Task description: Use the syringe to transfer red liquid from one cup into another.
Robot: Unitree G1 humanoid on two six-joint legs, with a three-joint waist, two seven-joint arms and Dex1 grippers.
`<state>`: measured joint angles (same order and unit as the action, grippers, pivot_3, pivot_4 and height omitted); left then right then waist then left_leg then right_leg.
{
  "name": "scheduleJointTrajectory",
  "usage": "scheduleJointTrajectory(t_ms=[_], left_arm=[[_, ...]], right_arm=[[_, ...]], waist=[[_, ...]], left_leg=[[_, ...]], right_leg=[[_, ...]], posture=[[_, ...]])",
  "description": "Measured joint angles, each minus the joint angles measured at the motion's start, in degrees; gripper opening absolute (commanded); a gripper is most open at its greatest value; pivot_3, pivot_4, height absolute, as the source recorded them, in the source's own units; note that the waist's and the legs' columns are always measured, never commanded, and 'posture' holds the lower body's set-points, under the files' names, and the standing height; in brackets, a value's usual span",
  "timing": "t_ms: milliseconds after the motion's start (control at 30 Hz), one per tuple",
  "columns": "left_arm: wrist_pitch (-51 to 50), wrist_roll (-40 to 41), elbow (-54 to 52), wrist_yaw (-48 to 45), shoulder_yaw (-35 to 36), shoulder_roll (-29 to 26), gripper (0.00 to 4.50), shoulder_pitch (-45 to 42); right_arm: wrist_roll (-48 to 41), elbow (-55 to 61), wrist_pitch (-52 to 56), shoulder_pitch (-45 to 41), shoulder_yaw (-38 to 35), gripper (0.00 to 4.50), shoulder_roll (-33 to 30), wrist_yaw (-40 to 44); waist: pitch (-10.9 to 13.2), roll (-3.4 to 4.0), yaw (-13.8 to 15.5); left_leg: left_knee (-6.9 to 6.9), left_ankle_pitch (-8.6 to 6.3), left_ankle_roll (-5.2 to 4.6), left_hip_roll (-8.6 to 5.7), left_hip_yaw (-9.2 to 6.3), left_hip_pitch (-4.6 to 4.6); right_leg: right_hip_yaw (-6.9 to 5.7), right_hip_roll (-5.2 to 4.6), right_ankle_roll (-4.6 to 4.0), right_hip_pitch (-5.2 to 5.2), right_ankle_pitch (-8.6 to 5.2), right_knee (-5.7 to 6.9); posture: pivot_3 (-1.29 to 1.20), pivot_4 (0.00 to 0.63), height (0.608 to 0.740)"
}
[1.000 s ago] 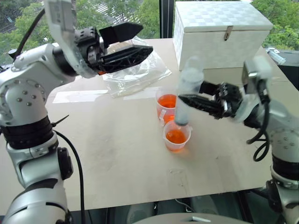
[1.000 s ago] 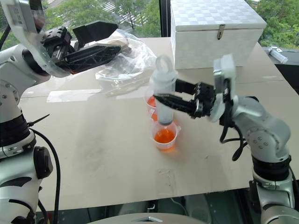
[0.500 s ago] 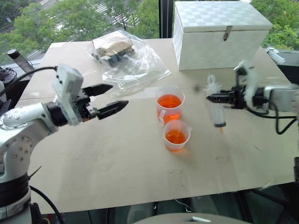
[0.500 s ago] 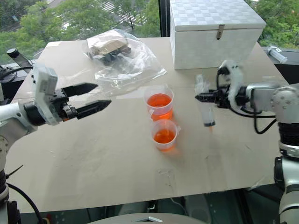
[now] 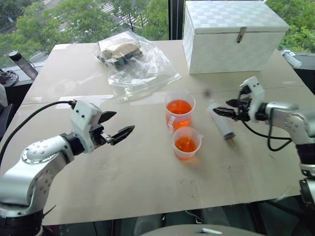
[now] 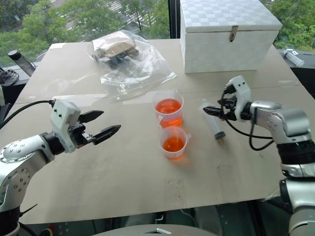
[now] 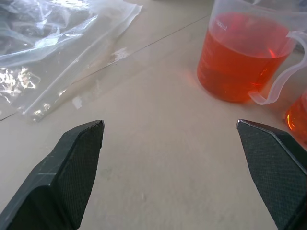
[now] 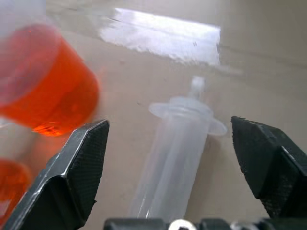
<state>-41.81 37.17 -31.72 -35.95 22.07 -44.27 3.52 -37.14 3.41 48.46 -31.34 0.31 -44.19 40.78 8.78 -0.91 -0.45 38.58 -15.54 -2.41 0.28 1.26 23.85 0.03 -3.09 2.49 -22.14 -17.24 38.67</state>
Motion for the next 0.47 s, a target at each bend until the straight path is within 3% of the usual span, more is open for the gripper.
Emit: scheduleJointTrajectory(t_ms=[67, 200, 267, 367, 467], left_arm=[[-0.22, 0.18, -2.82, 1.04, 0.97, 1.10, 4.50, 4.05], [0.07, 0.02, -6.20, 1.45, 1.91, 2.54, 4.50, 9.48], [2.63, -1.75, -9.23, 1.15, 2.14, 5.32, 4.50, 18.46], [7.19, -6.68, -8.81, -0.15, 0.24, 6.52, 4.50, 26.22], [11.79, -9.06, -6.86, -1.13, -0.18, 7.93, 4.50, 26.35]], right_arm=[[0.43, 5.32, -7.71, 9.46, -3.60, 4.43, -2.11, 7.01], [0.57, 7.47, -13.92, 20.16, -8.01, 4.43, -2.04, 11.51], [0.47, 7.99, -21.01, 31.50, -13.14, 4.43, 0.28, 16.14], [2.57, 6.51, -29.73, 39.48, -14.48, 4.43, 2.57, 20.79], [6.62, 4.40, -38.08, 40.93, -14.27, 4.43, 2.93, 24.07]], waist=[[-0.03, -0.04, 0.15], [-0.04, -0.01, 0.04], [-0.12, -0.03, 0.02], [-0.13, 0.04, -0.22], [-0.11, 0.16, -0.19]], left_leg=[[-0.03, -0.02, -0.03, 0.01, -0.03, -0.01], [-0.05, -0.06, -0.09, 0.01, -0.03, -0.18], [-0.17, -0.16, -0.24, 0.04, -0.08, -0.34], [-0.20, -0.16, -0.24, 0.04, -0.06, -0.42], [-0.23, -0.20, -0.31, 0.04, -0.06, -1.23]], right_leg=[[-0.02, -0.01, 0.00, 0.08, 0.00, -0.15], [-0.02, -0.04, 0.00, 0.31, 0.00, -0.19], [-0.08, -0.04, 0.00, 0.53, 0.00, -0.45], [-0.05, -0.03, -0.02, 0.57, 0.00, -0.45], [-0.05, -0.05, -0.13, 1.28, 0.01, -0.43]], posture=[[0.00, 0.150, 0.740], [0.00, 0.150, 0.740], [0.00, 0.150, 0.740], [0.00, 0.150, 0.740], [0.00, 0.150, 0.740]])
